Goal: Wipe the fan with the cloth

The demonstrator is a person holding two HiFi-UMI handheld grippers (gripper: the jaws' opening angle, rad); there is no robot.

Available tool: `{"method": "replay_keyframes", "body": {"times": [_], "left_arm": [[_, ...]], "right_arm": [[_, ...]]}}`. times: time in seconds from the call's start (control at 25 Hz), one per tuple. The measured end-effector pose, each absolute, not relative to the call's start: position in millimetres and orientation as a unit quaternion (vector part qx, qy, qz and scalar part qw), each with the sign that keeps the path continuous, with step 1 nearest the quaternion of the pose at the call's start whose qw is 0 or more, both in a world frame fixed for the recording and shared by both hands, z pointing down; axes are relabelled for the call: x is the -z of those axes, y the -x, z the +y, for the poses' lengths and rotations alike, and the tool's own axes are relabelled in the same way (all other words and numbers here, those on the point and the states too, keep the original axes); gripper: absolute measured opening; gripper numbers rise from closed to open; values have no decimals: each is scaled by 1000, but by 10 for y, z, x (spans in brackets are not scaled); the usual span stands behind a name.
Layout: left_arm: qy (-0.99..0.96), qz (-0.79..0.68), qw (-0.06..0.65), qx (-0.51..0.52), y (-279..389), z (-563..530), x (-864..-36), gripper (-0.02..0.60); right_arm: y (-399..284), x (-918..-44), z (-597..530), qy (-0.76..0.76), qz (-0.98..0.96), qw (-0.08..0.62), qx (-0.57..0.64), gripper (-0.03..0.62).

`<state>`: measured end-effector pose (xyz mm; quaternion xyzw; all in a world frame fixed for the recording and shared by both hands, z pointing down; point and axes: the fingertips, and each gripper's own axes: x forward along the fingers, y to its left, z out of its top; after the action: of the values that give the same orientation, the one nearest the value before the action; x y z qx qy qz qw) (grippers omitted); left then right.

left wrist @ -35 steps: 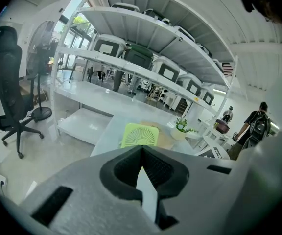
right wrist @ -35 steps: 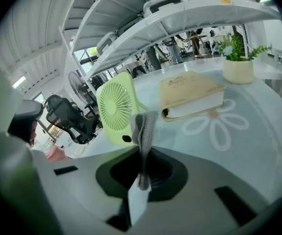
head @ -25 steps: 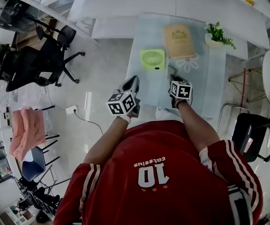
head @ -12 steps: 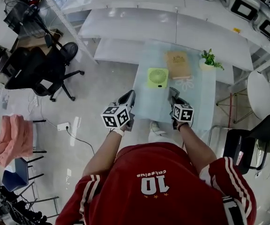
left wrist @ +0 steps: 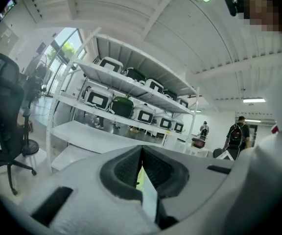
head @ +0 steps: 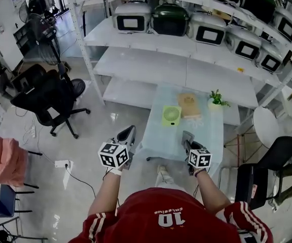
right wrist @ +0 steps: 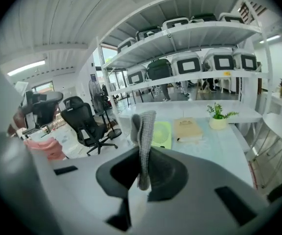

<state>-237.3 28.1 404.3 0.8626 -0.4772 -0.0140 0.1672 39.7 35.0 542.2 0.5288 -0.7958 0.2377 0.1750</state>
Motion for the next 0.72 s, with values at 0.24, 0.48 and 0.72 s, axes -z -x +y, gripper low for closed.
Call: {"method": "replay_keyframes", "body": {"times": [0.24, 0.48, 0.72], "left_arm": [[-852, -495, 165, 40, 2693, 993, -4031, 6], [-857, -496, 134, 47, 2878, 1228, -3676, 6], [-869, -481, 92, 68, 2865, 1337, -3172, 6]], "right_arm": [[-393, -5036, 920, -514, -812, 172, -218, 23], [-567, -4372, 1138, -551, -804, 116, -191, 23], [-603, -3561, 1283, -580, -800, 31, -152, 23]]}}
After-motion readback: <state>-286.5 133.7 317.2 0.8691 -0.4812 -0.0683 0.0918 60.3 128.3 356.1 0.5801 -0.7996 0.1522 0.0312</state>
